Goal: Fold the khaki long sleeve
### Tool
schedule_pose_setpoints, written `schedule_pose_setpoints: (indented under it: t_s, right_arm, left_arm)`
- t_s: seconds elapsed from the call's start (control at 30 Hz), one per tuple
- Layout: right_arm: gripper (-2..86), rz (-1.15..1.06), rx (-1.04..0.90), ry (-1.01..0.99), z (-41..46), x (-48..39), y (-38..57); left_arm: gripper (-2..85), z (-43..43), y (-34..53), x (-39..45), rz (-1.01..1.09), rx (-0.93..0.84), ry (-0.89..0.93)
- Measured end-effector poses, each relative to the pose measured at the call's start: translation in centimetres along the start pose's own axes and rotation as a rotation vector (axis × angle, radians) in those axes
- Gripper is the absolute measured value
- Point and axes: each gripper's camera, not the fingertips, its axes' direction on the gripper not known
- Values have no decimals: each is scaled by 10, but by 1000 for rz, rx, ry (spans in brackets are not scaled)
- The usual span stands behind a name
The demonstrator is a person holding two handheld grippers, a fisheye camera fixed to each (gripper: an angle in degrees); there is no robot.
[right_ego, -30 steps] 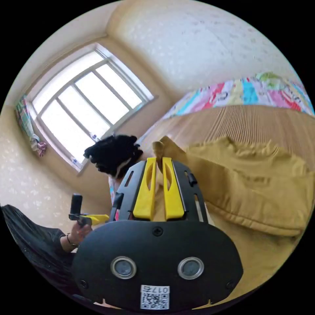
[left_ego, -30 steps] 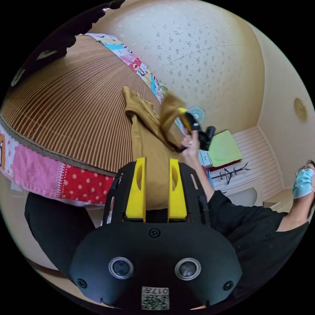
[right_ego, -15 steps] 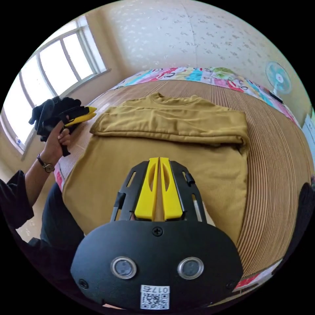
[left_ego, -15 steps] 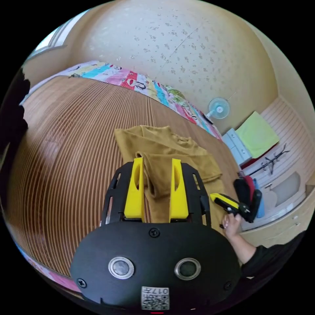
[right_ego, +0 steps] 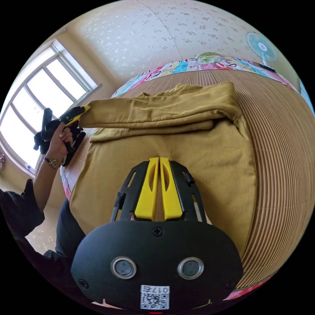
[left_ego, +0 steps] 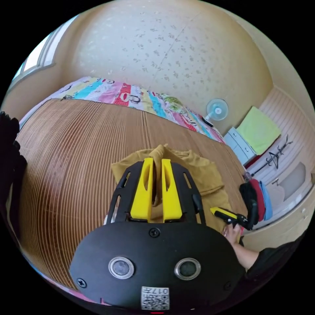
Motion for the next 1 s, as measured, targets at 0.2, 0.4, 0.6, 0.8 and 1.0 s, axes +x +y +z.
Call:
schedule_pose_setpoints:
  t_s: [0.2,0.4,0.6,0.8,1.0]
  right_arm:
    - [6,20,-5,-47,-1,9,-2]
    - [6,37,-32,-51,-4,11,-10]
    - [9,-33,-127,-34,-38,-21,-16]
    - [24,-188,-91,103,-140,-42,55]
    - [81,-62,-275,157,-196,15,109]
  left_arm:
    - [113,1,31,-55,-168,-144,60]
    - [113,-115,177,-15,-76,-85,198]
    - [120,-166,267,7,5,-309,218]
    - [142,-139,255,4,81,-620,187]
    - [142,-96,223,13,191,-840,159]
